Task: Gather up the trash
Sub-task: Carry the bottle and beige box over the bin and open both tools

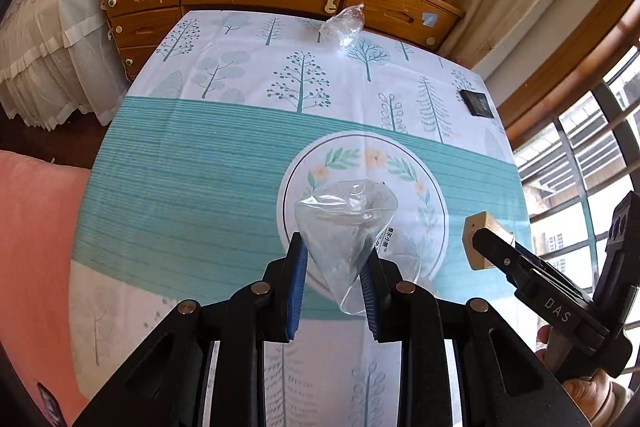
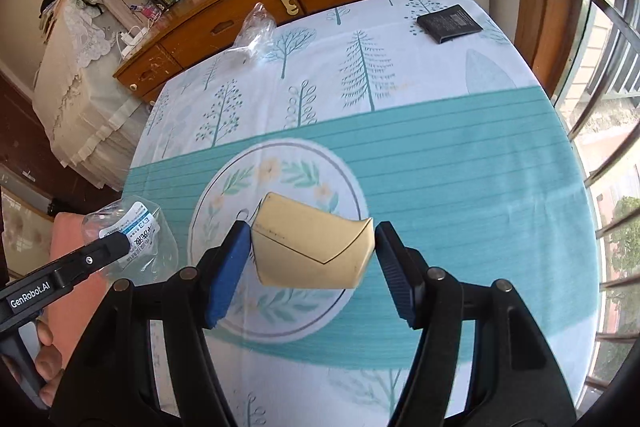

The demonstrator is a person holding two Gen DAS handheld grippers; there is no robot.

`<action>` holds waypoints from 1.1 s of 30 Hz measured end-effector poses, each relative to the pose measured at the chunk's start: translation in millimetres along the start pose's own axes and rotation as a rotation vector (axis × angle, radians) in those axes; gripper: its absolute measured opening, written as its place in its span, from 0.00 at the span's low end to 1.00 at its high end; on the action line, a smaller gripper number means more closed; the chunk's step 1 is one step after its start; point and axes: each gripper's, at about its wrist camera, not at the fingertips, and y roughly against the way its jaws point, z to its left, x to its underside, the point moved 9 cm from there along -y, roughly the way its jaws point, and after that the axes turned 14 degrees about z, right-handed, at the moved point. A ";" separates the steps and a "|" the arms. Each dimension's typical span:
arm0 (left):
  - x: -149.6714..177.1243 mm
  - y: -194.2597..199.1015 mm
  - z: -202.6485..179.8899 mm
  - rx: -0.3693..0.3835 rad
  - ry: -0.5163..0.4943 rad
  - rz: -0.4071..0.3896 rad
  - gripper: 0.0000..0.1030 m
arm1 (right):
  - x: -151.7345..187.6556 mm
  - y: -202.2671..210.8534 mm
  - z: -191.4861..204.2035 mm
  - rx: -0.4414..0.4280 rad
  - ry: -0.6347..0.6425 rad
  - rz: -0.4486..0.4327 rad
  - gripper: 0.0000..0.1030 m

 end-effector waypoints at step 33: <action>390.2 -88.3 74.1 -0.119 -0.295 0.283 0.24 | 438.1 -23.2 20.5 0.066 -0.196 0.187 0.59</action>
